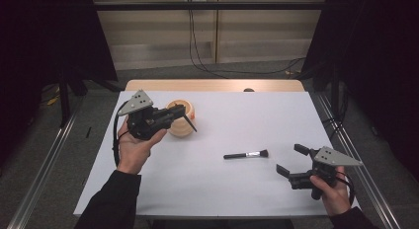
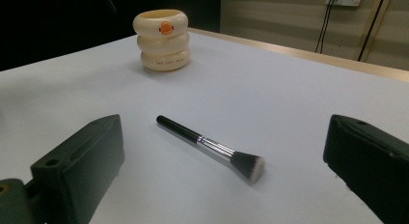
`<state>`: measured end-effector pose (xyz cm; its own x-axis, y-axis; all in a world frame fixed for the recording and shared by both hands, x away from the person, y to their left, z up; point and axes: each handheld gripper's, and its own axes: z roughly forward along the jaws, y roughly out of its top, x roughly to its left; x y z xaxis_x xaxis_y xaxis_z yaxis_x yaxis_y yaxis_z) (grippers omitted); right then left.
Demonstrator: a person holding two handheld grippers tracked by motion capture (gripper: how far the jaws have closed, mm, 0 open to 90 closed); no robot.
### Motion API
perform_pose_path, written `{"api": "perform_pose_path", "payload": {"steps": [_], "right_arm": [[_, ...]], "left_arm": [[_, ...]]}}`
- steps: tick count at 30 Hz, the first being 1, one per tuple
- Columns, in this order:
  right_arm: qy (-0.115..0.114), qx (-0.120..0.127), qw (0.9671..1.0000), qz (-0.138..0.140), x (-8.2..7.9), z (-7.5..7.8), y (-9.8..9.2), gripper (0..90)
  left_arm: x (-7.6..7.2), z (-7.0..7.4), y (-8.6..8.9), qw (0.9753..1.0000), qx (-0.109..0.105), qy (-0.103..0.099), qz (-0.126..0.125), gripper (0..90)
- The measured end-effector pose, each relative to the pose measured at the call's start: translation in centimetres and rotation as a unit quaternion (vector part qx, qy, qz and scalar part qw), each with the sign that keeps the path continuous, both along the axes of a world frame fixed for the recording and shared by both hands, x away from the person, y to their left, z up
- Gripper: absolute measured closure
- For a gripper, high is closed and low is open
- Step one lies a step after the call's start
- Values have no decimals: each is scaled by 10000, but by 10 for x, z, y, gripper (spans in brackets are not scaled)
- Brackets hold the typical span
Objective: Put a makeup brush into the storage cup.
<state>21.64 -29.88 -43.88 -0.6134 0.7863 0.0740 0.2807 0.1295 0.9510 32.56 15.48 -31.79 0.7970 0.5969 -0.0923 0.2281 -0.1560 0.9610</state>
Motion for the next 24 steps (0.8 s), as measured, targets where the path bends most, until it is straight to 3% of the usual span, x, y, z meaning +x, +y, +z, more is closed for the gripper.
{"api": "perform_pose_path", "payload": {"steps": [4,7,9,11,20,24], "right_arm": [[-20,47,10000,22,-1,0,1,4],[-20,46,10000,53,0,0,1,3],[20,45,10000,37,0,0,1,5],[22,73,9999,91,-1,1,1,4],[-4,78,9999,104,0,-1,0,4],[1,123,9999,40,0,-2,0,3]], "left_arm": [[10,5,0,10000,-21,8,72,844],[14,9,-1,9997,142,-27,194,844],[16,10,-3,9997,90,-9,210,843],[20,10,-5,9992,253,-62,290,844],[43,12,2,9980,190,40,600,843],[50,10,3,9969,279,47,737,844]]}}
